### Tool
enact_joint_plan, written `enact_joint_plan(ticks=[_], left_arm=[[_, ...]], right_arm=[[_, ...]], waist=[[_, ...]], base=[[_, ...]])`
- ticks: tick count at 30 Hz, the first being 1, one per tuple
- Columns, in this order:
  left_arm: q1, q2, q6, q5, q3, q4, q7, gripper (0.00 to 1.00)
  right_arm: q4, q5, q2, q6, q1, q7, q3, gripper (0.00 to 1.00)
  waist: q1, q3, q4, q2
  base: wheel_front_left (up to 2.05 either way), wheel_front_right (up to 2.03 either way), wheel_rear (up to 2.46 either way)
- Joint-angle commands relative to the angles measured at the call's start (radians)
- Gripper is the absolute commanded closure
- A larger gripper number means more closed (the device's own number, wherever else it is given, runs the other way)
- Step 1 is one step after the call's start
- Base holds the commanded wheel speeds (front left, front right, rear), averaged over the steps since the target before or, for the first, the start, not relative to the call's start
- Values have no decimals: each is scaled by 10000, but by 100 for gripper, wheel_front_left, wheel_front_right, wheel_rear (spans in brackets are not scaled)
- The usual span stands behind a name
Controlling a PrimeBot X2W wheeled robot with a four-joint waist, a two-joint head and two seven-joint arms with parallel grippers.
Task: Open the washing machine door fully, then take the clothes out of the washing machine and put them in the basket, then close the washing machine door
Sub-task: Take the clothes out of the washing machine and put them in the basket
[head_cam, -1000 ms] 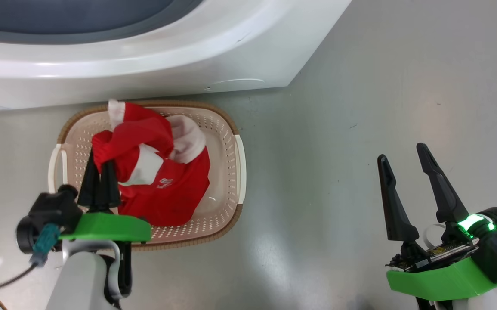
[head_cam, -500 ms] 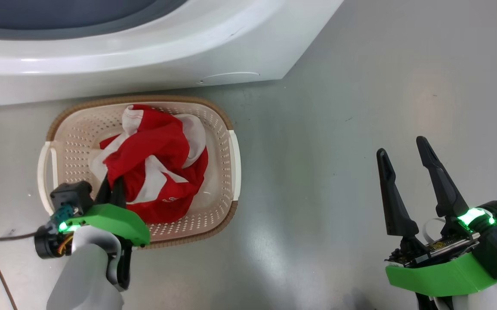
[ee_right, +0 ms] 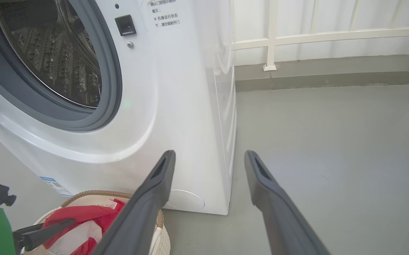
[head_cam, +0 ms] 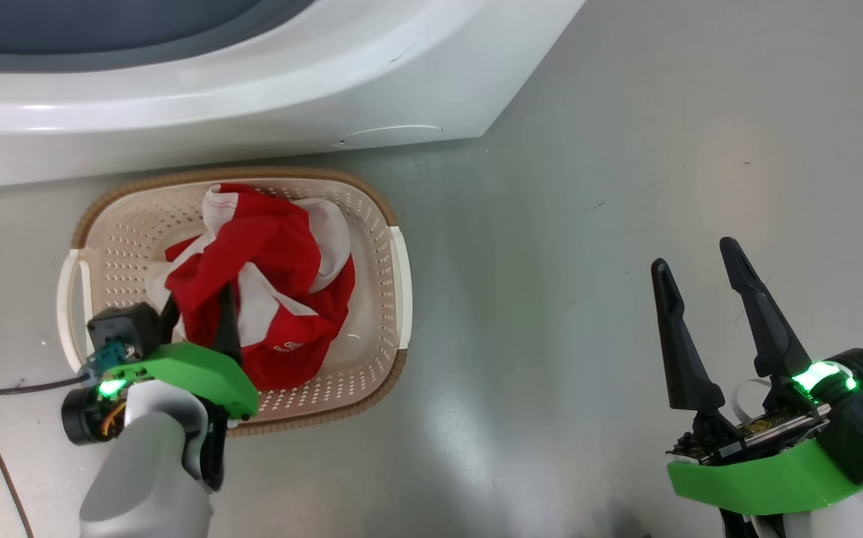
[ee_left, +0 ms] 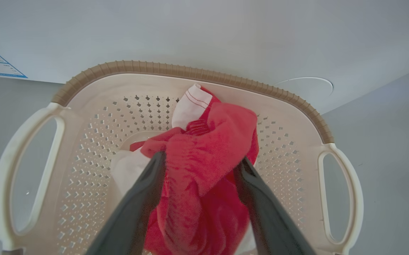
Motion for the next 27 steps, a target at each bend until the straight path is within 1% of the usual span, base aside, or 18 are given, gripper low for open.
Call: enact_joint_plan(ticks=[1,4,8,14,21,22,23,27], left_arm=[[108,201,-22,-114,192,-162,-83,0],[126,201,-95,-157,113,-399,-83,0],[273,201,-82,-108,-25,-1076,-83,0],[678,201,101,119,-238,-2381,-83,0],[1243,201,499,210,-471,-4328,-83,0],[1314,201,580,282,-502,-4617,-84,0],[1314,201,580,282,-502,-4617,-84,0],[1672,201,857,527,-606,-5811,-84,0]], right_arm=[[-194,16,-43,16,-14,-48,211,0],[-162,11,-43,16,-18,-48,228,0],[-79,-1,-43,16,7,-48,250,0],[0,-55,-43,16,80,-48,305,0],[38,-50,-43,16,157,-48,344,0],[52,-42,-43,16,167,-48,345,0],[52,-42,-43,16,167,-48,345,0],[81,-24,-43,16,210,-48,343,0]], waist=[[0,-29,22,0],[0,-82,57,0],[0,-276,101,0],[0,-646,139,0],[0,-995,167,0],[0,-1052,167,0],[0,-1052,167,0],[0,-1287,151,0]], base=[[0,0,0],[0,0,0],[0,0,0],[0,0,0],[0,0,0],[0,0,0],[0,0,0],[0,0,0]])
